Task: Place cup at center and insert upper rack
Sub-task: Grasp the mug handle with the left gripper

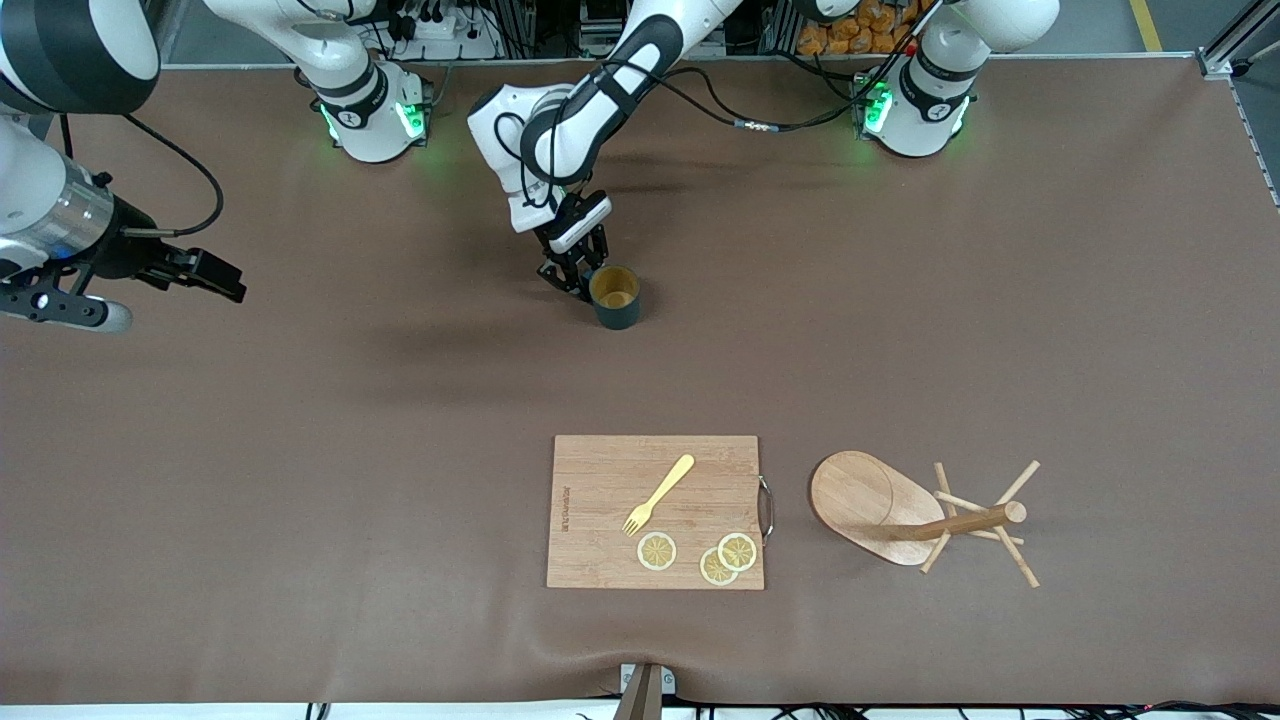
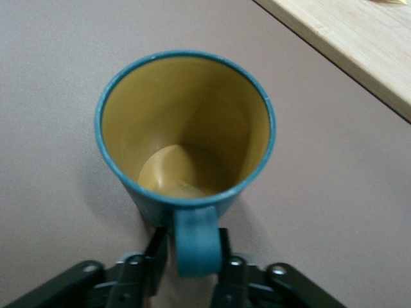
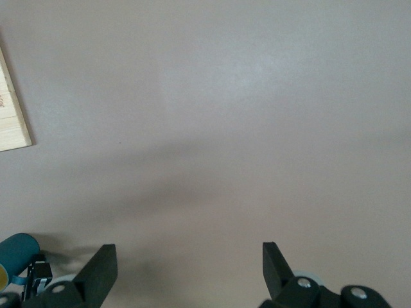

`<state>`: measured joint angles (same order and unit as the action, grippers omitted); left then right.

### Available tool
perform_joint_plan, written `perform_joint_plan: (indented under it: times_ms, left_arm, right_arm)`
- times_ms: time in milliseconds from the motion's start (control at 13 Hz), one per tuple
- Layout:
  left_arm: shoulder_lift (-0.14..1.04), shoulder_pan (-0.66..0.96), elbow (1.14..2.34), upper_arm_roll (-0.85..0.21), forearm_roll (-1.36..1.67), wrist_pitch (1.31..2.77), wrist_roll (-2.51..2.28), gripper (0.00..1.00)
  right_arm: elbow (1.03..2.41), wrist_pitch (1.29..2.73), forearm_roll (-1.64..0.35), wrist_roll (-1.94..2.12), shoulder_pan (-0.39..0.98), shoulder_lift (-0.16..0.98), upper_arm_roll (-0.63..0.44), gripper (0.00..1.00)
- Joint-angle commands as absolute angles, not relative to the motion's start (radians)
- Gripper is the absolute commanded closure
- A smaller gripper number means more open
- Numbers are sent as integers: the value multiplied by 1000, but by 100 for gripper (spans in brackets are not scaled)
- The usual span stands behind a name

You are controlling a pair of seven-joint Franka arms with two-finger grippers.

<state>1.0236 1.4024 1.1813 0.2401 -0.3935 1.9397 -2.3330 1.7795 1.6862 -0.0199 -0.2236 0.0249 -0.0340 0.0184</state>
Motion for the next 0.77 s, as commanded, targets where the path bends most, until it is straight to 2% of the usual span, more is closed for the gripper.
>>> perform_joint_plan:
  times_ms: [0, 153, 307, 690]
  left_arm:
    - [1031, 1413, 1157, 255, -411, 1940, -2350, 71]
    - [1028, 1413, 1157, 255, -411, 1940, -2349, 98]
    - [1017, 1413, 1158, 250, -411, 1940, -2345, 100]
    - [879, 1323, 1161, 245, -317, 1939, -2251, 100]
  right_arm:
    - [1770, 1675, -8, -251, 48, -48, 31, 0]
    - [1772, 1680, -8, -293, 35, -43, 26, 0]
    - [1770, 1684, -6, -293, 40, -46, 28, 0]
    - [1766, 1704, -5, -295, 43, -48, 31, 0]
